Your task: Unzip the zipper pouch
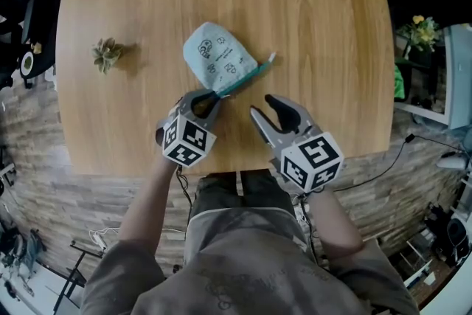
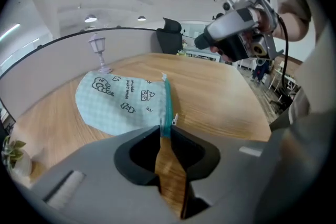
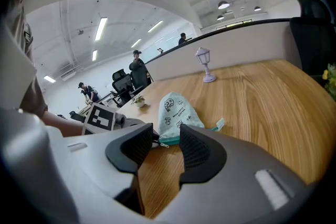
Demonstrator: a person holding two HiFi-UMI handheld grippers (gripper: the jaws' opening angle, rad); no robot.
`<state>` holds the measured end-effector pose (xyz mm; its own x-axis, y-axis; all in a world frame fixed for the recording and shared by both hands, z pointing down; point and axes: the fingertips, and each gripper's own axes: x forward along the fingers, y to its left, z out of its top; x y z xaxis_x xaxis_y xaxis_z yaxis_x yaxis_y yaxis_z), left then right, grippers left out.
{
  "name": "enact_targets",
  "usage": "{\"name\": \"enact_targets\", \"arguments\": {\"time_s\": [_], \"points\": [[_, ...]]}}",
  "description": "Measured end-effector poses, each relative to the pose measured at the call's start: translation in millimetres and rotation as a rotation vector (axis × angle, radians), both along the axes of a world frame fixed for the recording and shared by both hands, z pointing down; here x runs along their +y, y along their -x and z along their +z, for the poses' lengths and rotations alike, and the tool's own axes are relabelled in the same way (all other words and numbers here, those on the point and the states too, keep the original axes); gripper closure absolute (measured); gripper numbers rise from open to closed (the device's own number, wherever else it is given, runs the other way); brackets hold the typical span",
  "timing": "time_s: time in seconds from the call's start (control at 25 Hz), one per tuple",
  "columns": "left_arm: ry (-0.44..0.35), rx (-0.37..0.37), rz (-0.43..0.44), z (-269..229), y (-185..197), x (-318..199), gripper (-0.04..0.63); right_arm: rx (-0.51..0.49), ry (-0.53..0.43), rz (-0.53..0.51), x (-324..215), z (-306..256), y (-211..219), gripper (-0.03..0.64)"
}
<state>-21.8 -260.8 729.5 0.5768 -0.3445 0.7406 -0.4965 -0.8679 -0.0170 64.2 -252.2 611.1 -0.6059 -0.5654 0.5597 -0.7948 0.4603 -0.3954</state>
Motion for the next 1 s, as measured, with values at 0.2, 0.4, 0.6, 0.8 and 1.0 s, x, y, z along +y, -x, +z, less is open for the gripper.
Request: {"name": "enact_targets", "arguments": {"time_s": [0.2,0.4,0.6,0.8,1.0], "points": [[0.048,0.125,-0.074,-37.2,-3.1,-2.1,0.537,-0.008,-0.039,0.005,-0.6,-25.5,-5.2,0.448],[0.022,0.209,-0.121,-97.9,-5.9,-16.5,0.54,-0.079,-0.101,0.005,-7.4,-74.0,-8.6,0.449],[-0.063,0.264,-0.155,-168.2,-4.1,-23.3,0.54,-0.098,-0.211,-0.007,-9.9,-133.1,-13.6,0.449],[-0.149,0.303,-0.174,-236.6,2.3,-19.4,0.541,-0.132,-0.309,-0.032,-6.5,-193.8,-12.4,0.451],[-0.216,0.353,-0.205,-292.1,11.3,-2.1,0.541,-0.149,-0.382,-0.088,7.3,-239.0,-5.7,0.453]]}}
